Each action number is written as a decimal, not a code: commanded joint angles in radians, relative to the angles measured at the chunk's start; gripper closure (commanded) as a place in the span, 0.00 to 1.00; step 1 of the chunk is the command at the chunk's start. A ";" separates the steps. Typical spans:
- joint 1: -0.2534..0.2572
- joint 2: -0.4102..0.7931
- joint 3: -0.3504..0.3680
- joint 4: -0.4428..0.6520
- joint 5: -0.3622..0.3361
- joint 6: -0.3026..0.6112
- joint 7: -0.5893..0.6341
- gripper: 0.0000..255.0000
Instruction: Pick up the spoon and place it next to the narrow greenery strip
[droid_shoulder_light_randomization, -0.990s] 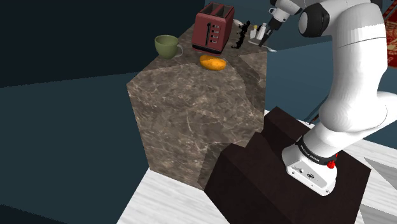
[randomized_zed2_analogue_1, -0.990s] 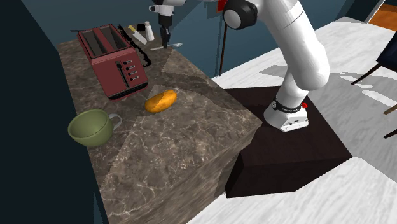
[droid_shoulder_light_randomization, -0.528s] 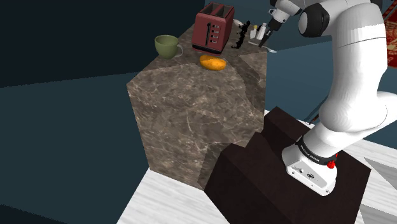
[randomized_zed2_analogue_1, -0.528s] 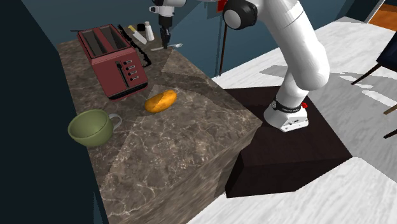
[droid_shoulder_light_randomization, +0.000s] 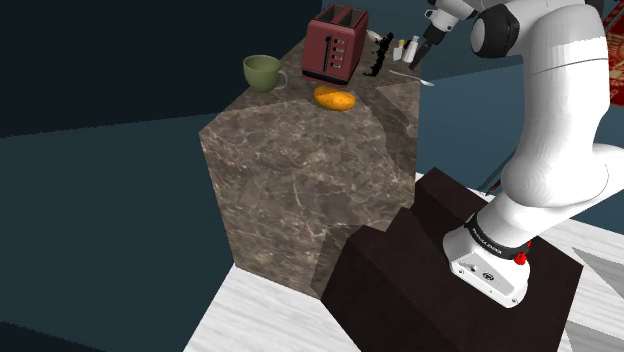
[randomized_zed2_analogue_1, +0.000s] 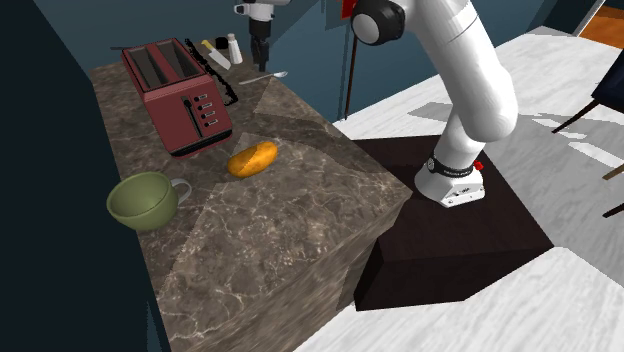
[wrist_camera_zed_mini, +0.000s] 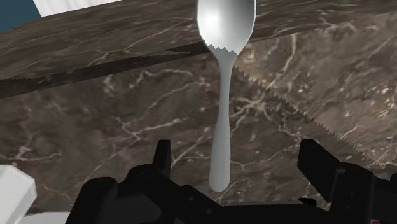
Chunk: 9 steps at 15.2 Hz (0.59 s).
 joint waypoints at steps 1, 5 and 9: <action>-0.013 -0.016 -0.007 0.032 -0.009 -0.047 0.008 0.00; -0.020 -0.019 -0.008 0.053 -0.012 -0.069 0.012 0.00; -0.020 -0.019 -0.008 0.053 -0.012 -0.069 0.012 0.00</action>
